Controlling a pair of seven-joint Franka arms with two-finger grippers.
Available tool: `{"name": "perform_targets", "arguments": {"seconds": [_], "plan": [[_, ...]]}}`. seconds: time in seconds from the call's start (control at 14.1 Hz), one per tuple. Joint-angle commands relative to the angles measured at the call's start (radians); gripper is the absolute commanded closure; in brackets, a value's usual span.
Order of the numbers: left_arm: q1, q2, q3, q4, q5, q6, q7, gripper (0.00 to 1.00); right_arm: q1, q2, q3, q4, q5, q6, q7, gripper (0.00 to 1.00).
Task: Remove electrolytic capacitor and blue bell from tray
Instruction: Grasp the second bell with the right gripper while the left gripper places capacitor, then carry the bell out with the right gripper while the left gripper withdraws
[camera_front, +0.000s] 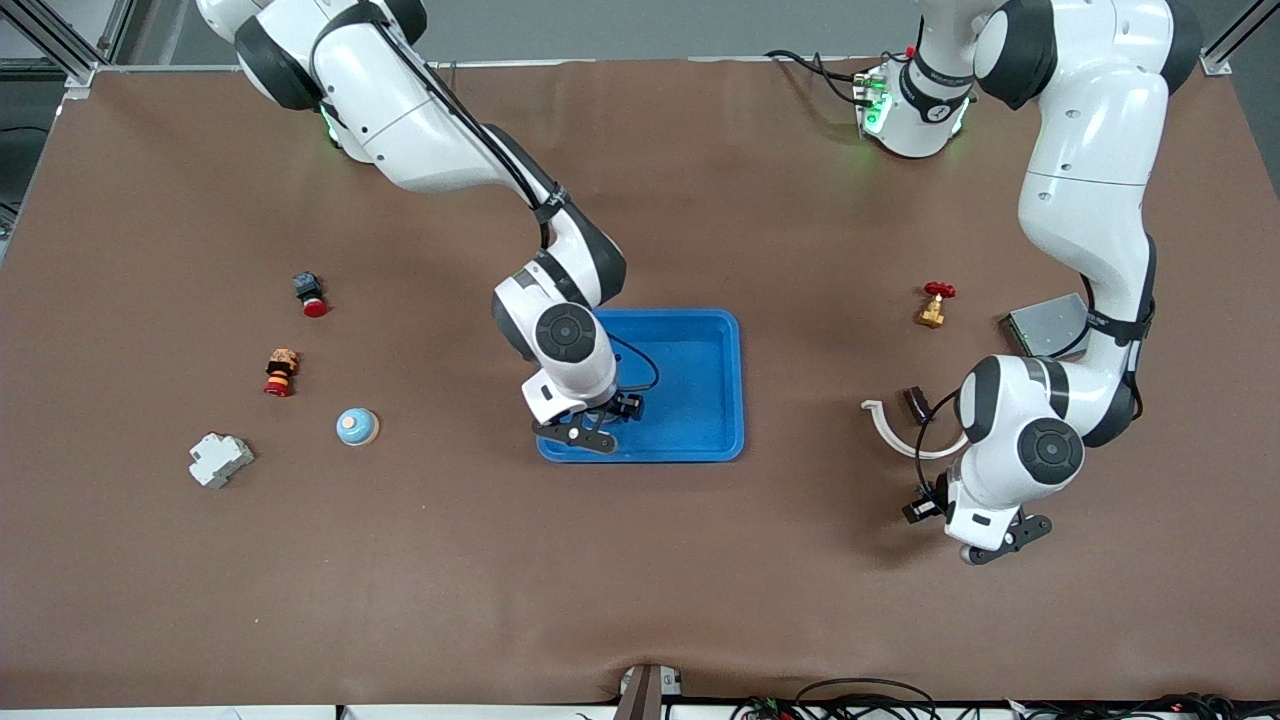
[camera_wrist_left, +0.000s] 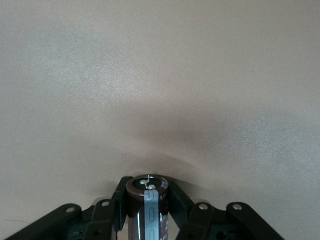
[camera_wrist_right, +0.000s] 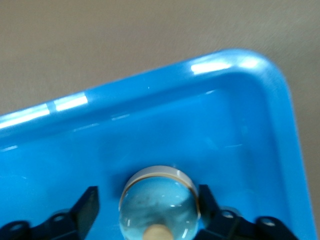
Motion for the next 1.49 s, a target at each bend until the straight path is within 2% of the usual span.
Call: {"name": "perform_targets", "arguments": {"seconds": [0.0,0.07,0.21,0.28,0.36,0.43,0.57,0.78,0.92,1.21,1.42], "plan": [[0.003,0.009,0.002,0.009,0.033,0.008,-0.020,0.01,0.021,0.018,-0.005,-0.003,-0.003,0.021,0.041,0.02],[0.002,0.005,0.003,0.010,0.034,0.008,-0.020,0.00,0.024,0.018,-0.005,-0.008,-0.003,0.026,0.041,0.04],[0.003,-0.006,0.005,0.012,0.059,0.008,-0.013,0.00,0.028,0.021,-0.005,-0.011,-0.006,0.026,0.041,0.16],[0.005,-0.021,0.003,0.013,0.101,0.007,-0.002,0.00,0.028,0.021,-0.005,-0.011,-0.013,0.026,0.039,0.44],[0.013,-0.034,0.003,0.013,0.128,-0.001,0.009,0.00,0.028,0.021,-0.005,-0.011,-0.011,0.024,0.038,0.81],[0.023,-0.047,0.003,0.013,0.134,-0.003,0.012,0.00,0.027,0.021,-0.005,-0.009,-0.008,0.023,0.039,1.00],[0.062,-0.067,-0.003,0.010,0.134,-0.027,0.073,0.00,0.022,0.015,-0.005,-0.003,0.000,0.018,0.033,1.00],[0.097,-0.145,-0.006,0.010,0.119,-0.149,0.196,0.00,0.006,-0.011,0.006,0.001,0.001,-0.014,0.027,1.00],[0.118,-0.207,-0.007,0.010,0.119,-0.254,0.272,0.00,-0.042,-0.029,0.061,0.036,0.001,-0.110,0.022,1.00],[0.161,-0.326,-0.009,0.006,0.044,-0.424,0.401,0.00,-0.265,-0.061,0.246,0.106,-0.005,-0.277,-0.114,1.00],[0.161,-0.435,-0.009,0.006,0.022,-0.565,0.406,0.00,-0.340,-0.101,0.245,0.101,-0.019,-0.304,-0.281,1.00]]}}
